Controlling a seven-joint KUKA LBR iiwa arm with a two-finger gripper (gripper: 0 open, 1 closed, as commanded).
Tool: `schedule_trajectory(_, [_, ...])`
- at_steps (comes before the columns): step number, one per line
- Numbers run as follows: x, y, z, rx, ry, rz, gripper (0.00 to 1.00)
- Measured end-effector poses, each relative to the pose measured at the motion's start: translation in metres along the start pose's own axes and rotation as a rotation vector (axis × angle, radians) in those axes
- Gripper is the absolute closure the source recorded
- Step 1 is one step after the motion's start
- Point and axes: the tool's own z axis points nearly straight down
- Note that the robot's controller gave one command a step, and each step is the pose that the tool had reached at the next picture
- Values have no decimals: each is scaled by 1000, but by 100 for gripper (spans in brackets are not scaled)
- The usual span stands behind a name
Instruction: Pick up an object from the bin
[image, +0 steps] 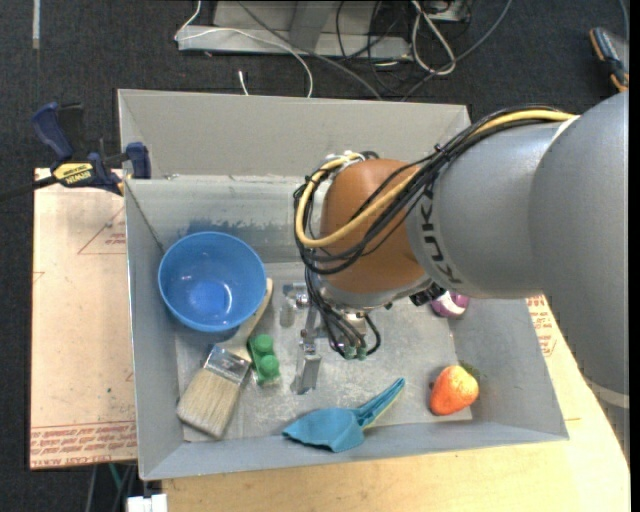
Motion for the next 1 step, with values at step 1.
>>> schedule_trajectory(1, [0, 0, 0, 0, 0, 0, 0])
